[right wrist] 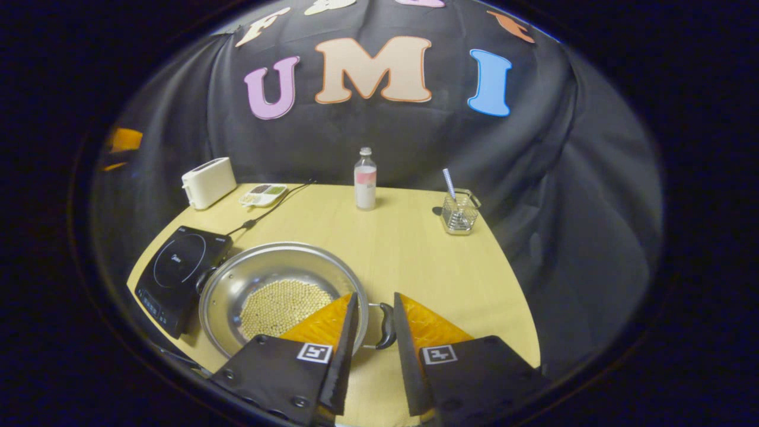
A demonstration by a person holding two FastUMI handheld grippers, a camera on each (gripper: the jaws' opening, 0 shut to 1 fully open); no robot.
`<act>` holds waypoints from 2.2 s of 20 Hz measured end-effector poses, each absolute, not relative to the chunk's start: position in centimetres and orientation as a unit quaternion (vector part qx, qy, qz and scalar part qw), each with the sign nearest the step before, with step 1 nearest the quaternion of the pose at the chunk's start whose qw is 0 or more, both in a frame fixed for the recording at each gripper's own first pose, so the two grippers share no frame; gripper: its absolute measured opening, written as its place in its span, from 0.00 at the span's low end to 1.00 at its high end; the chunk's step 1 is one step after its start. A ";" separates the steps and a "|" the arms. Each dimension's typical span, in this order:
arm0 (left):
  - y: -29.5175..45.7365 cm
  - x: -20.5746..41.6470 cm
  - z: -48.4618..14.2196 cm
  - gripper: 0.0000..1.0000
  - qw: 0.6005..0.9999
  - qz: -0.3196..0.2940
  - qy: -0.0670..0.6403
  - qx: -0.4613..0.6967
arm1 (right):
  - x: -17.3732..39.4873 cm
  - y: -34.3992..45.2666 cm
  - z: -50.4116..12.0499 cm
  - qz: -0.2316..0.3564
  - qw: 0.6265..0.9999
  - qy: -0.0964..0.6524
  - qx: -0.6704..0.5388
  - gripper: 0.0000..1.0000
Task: First push the handle of the pot to place it horizontally, then grasp the pot with both hands and set it on the induction cooktop.
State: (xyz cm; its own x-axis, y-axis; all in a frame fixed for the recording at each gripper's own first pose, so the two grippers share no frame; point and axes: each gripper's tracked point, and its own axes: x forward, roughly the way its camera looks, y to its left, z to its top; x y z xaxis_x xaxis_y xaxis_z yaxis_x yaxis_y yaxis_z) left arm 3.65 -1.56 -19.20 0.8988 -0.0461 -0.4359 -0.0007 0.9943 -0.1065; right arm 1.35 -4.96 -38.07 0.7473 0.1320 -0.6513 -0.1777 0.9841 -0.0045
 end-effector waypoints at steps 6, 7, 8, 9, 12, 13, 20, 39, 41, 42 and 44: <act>-5.3 4.1 -25.8 0.99 0.948 -0.053 0.302 -0.084 | 2.3 -5.8 -38.4 0.064 0.936 0.346 -0.016 0.96; -5.8 4.1 -26.9 0.99 0.944 -0.059 0.314 -0.085 | 2.5 -5.8 -38.5 0.060 0.936 0.347 -0.011 0.98; -6.2 4.0 -28.0 0.99 0.938 -0.065 0.329 -0.084 | 2.3 -6.1 -38.3 0.056 0.936 0.347 -0.007 0.98; -6.5 4.0 -29.2 0.99 0.934 -0.069 0.342 -0.080 | 2.3 -6.3 -38.4 0.051 0.936 0.348 -0.004 0.98; -7.4 3.5 -33.2 0.99 0.918 -0.075 0.385 -0.066 | 1.9 -6.8 -38.9 0.043 0.934 0.355 0.002 0.96; -7.6 3.4 -34.5 0.99 0.912 -0.076 0.398 -0.062 | 1.6 -7.0 -39.1 0.041 0.933 0.357 0.003 0.96; -9.1 1.5 -41.2 1.00 0.876 -0.090 0.472 -0.046 | -0.6 -9.5 -39.9 0.015 0.926 0.376 0.003 0.97; -10.4 -1.0 -47.5 0.88 0.820 -0.062 0.568 -0.036 | 0.2 -7.6 -45.5 0.047 0.888 0.456 0.029 0.98; -10.1 -1.1 -47.7 0.83 0.819 -0.058 0.570 -0.030 | 0.2 -7.1 -46.5 0.052 0.878 0.473 0.040 0.96; -9.9 -1.2 -47.8 0.81 0.818 -0.056 0.572 -0.030 | 0.3 -6.9 -47.1 0.053 0.873 0.482 0.044 0.96; -9.8 -1.2 -48.1 0.77 0.816 -0.053 0.574 -0.035 | 0.1 -6.5 -48.5 0.056 0.859 0.507 0.051 0.96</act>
State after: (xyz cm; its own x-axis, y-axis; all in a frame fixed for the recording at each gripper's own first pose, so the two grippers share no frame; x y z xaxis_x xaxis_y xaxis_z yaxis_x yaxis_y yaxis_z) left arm -1.24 -9.78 -48.08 0.3347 -0.1255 -0.9339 0.0461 0.9921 -0.1168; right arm 0.13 -6.54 -48.46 0.4807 0.1475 -0.8644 -0.0437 0.9886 0.1444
